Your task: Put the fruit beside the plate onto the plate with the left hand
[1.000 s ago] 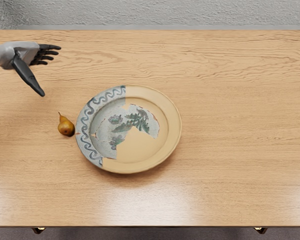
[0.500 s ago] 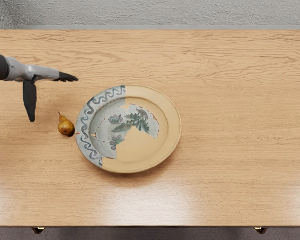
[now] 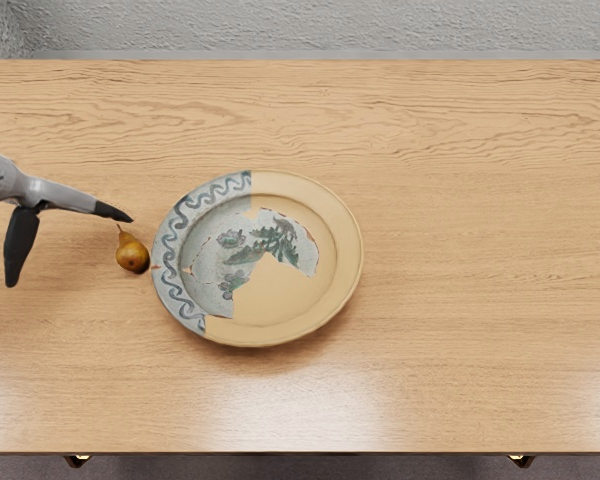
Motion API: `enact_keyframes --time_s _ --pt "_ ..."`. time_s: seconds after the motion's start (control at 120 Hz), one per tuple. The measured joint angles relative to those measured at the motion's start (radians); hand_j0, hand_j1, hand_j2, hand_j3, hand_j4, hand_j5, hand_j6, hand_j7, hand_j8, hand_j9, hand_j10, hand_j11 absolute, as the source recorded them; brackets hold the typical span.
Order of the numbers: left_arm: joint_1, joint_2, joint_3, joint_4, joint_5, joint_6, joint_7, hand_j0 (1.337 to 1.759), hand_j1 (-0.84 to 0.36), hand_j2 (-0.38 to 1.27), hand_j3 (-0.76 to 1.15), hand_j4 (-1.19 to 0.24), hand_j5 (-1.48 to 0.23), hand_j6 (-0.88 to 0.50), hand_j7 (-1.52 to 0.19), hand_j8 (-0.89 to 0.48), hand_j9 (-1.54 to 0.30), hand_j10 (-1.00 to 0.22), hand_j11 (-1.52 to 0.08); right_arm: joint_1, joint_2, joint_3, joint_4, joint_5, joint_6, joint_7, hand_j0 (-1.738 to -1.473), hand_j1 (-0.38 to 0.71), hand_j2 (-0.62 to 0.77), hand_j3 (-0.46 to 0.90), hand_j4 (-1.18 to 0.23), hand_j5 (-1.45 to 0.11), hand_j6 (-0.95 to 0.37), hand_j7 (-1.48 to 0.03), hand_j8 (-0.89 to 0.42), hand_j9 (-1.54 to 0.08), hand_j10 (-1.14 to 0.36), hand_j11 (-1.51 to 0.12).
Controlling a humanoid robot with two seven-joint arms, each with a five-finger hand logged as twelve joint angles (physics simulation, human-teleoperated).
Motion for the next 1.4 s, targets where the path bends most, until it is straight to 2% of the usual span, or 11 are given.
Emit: enact_keyframes --time_s 0.442,0.542,0.842,1.05,1.4 --pt "-0.046 -0.010 0.048 -0.001 0.036 0.100 -0.007 1.658 0.35 0.00 0.00 0.00 0.00 -0.01 0.00 0.00 0.00 0.00 0.00 0.000 0.000 0.000 0.000 0.000 0.001 0.000 -1.658 -0.32 0.00 0.00 -0.02 -0.03 -0.02 -0.03 -0.02 -0.03 -0.02 -0.03" --pt "-0.118 -0.017 0.143 -0.027 0.036 0.196 -0.007 1.658 0.35 0.00 0.00 0.00 0.00 0.00 0.00 0.00 0.00 0.00 0.00 0.000 0.000 0.000 0.000 0.000 0.000 0.000 -1.658 -0.32 0.00 0.00 -0.02 -0.03 -0.02 -0.03 -0.02 -0.03 -0.02 -0.03" --pt "-0.195 -0.034 0.339 -0.085 0.036 0.409 -0.007 1.658 0.35 0.00 0.00 0.00 0.00 0.00 0.00 0.00 0.00 0.00 0.00 0.000 0.000 0.000 0.000 0.000 0.000 0.000 -1.658 -0.32 0.00 0.00 -0.02 -0.03 -0.02 -0.03 -0.02 -0.03 -0.02 -0.03" --pt "-0.221 -0.036 0.399 -0.123 0.030 0.458 -0.007 1.658 0.35 0.00 0.00 -0.01 0.00 -0.01 0.00 -0.01 0.00 0.00 0.00 0.000 0.000 0.000 0.000 0.000 0.000 0.000 -1.658 -0.32 0.00 0.00 -0.02 -0.03 -0.02 -0.03 -0.02 -0.03 -0.02 -0.03" --pt "-0.233 -0.056 0.436 -0.152 0.011 0.507 -0.004 1.658 0.16 0.03 0.00 -0.16 -0.21 -0.16 -0.21 -0.16 -0.21 -0.16 -0.21 0.000 0.000 0.000 0.000 0.000 0.000 0.000 -1.658 -0.32 0.00 0.00 -0.02 -0.03 -0.02 -0.03 -0.02 -0.03 -0.02 -0.03"
